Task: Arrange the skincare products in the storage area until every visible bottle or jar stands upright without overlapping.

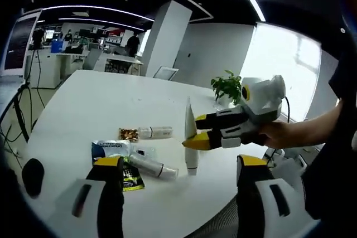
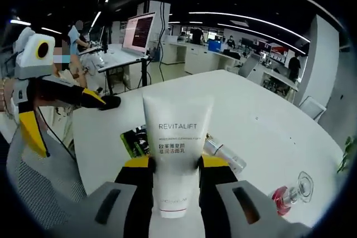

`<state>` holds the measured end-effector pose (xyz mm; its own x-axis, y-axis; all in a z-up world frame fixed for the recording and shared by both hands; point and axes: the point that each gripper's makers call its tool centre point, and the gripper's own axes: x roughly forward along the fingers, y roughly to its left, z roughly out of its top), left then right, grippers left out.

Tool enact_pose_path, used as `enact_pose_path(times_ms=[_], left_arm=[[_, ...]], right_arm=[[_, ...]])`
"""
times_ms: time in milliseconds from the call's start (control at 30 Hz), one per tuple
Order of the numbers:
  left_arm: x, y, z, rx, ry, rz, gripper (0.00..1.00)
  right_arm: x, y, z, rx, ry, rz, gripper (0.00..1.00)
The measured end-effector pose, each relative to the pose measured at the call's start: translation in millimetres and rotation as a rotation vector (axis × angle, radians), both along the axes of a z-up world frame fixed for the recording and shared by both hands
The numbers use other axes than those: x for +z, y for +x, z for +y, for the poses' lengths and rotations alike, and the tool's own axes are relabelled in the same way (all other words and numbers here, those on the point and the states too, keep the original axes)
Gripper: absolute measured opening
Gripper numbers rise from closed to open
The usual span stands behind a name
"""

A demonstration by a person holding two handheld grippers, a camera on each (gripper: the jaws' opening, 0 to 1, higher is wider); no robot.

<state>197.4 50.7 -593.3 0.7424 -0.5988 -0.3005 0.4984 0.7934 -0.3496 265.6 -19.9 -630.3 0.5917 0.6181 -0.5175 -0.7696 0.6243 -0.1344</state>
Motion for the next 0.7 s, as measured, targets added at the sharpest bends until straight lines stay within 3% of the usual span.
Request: enact_pose_path(times_ms=[200,367,700], left_arm=[[10.0,0.4,-9.2,-0.005,-0.041,-0.007,0.65],[21.1,-1.4,-18.9,-0.018,-0.064,-0.022,0.5],[25.4,-2.2,-30.4,-0.012,-0.072,-0.014,0.44]], right_arm=[[8.4,-14.2,4.2,0.005,0.03,-0.011,0.3],[14.2,-27.2,9.6,0.02,0.039,-0.02,0.3],[24.2,-54.3,20.8,0.063,0.038,-0.052,0.3]])
